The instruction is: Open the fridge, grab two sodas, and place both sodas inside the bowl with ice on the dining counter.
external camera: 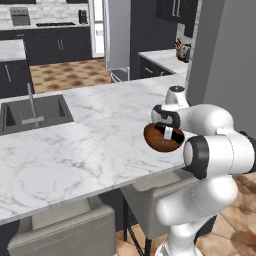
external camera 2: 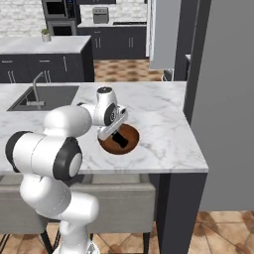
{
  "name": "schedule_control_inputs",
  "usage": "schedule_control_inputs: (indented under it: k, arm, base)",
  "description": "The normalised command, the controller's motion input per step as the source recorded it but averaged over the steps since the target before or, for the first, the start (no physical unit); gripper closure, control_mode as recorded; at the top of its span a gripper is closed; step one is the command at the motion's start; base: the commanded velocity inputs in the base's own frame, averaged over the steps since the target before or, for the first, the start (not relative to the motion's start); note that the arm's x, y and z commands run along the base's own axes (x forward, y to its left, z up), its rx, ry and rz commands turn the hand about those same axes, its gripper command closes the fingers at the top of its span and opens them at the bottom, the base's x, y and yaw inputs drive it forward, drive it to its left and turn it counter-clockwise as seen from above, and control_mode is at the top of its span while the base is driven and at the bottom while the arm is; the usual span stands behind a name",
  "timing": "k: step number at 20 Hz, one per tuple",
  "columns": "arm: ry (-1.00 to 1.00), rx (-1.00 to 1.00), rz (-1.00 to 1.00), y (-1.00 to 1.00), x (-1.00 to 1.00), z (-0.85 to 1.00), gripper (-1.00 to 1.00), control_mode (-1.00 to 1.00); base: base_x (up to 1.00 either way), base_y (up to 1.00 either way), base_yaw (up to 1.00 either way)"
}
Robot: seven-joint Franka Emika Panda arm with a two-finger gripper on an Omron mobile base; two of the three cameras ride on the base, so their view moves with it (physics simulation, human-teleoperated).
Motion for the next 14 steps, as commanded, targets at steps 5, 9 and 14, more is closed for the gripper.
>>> schedule_control_inputs:
  k: [5,9,14]
  arm:
    - [0.0,0.0,0.07,0.04,0.0,-0.33,1.0,-1.0]
    - [0.0,0.0,0.07,0.24,0.0,-0.26,-1.0,-1.0]
    - [0.0,0.0,0.07,0.28,0.0,-0.06,-1.0,-1.0]
  base:
    - [0.0,0.0,0.0]
    - [0.0,0.0,0.0]
    - [0.0,0.0,0.0]
